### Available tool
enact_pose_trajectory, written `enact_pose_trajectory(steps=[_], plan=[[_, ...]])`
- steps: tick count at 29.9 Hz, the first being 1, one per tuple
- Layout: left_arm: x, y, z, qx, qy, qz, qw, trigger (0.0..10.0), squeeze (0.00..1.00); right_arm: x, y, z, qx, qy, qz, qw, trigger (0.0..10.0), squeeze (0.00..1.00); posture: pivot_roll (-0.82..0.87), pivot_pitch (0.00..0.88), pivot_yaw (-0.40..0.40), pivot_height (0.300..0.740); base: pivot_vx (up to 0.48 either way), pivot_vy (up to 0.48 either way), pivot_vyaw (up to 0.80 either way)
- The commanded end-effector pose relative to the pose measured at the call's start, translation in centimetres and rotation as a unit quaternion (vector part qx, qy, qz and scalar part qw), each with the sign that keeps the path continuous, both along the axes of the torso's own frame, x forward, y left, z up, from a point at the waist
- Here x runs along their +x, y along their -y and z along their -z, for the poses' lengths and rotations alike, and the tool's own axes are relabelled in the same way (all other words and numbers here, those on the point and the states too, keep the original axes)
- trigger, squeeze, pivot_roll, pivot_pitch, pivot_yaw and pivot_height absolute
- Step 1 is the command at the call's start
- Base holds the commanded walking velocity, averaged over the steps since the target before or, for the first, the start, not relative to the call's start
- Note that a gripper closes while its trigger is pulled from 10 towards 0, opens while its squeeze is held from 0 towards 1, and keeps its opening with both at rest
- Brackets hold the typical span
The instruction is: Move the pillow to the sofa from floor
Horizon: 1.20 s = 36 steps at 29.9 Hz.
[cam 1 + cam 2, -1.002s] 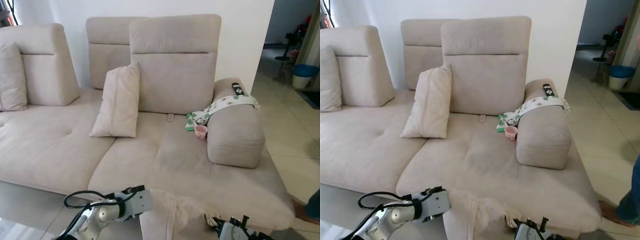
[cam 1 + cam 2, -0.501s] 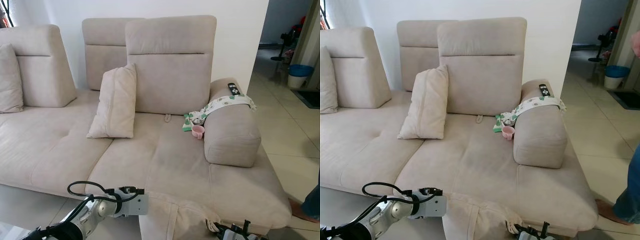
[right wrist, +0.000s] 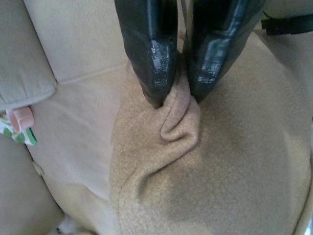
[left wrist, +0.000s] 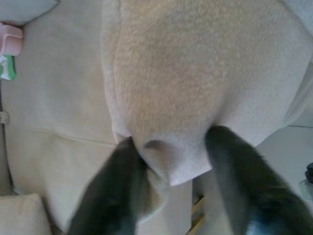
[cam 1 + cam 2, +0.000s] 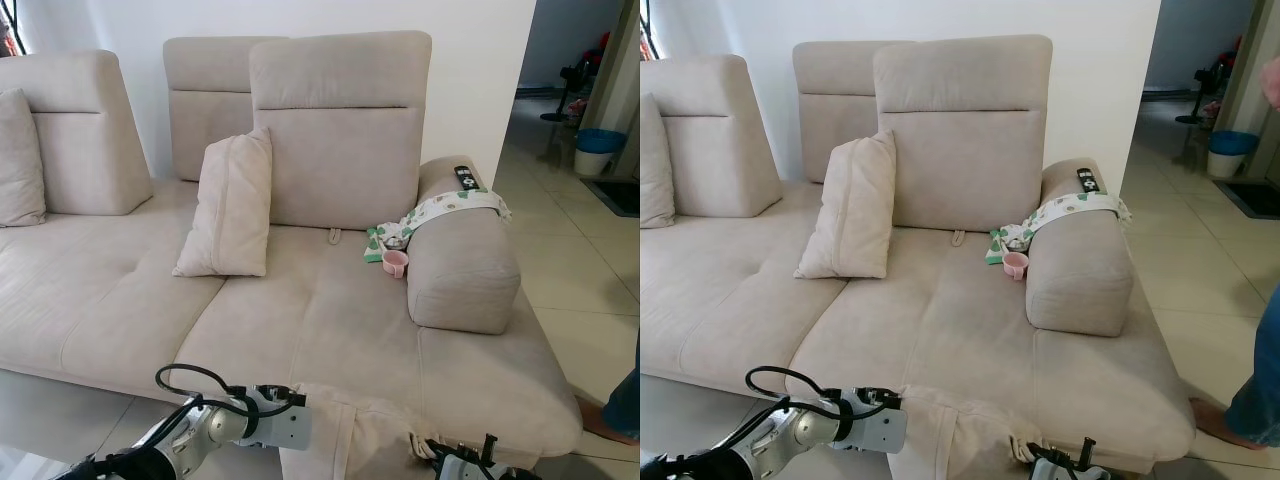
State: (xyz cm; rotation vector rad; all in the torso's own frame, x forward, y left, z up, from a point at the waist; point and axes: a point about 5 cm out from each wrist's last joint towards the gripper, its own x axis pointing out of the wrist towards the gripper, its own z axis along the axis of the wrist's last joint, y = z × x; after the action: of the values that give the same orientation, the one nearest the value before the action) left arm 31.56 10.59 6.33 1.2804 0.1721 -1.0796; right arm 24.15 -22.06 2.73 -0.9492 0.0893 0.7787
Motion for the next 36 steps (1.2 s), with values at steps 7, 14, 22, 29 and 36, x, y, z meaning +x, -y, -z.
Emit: enact_pose_trajectory(steps=[7,14,22,29,36], plan=[[0.4,-0.5,-0.1,0.005,0.003,-0.006,1.0,0.0,0.0,-0.2,-1.0,0.0,0.004,0.016,-0.012,1.0,10.0,0.0,0.02,0.0,0.073,0.531,0.0,0.0,0.0],[1.4,-0.6,-1.2,-0.01,0.035,-0.02,0.999,0.0,0.0,0.1,-1.5,-0.7,0.029,0.049,0.0,0.998,10.0,0.0,0.02,0.0,0.076,0.531,0.0,0.0,0.0],[2.6,-1.8,-2.8,-0.049,0.061,-0.099,0.992,10.0,0.0,0.6,-3.3,-2.2,0.09,0.098,0.007,0.991,10.0,0.0,0.01,0.0,0.074,0.531,0.0,0.0,0.0],[1.5,-2.8,-2.0,-0.016,0.042,-0.081,0.996,10.0,0.0,0.4,-5.0,-2.6,0.122,0.101,-0.022,0.987,10.0,0.0,0.04,0.0,0.061,0.55,0.0,0.0,0.0],[1.5,-3.1,-2.1,0.004,0.043,-0.073,0.996,10.0,0.0,0.3,-5.0,-3.1,0.133,0.1,-0.029,0.986,10.0,0.0,0.04,0.0,0.057,0.575,0.0,0.0,0.0]])
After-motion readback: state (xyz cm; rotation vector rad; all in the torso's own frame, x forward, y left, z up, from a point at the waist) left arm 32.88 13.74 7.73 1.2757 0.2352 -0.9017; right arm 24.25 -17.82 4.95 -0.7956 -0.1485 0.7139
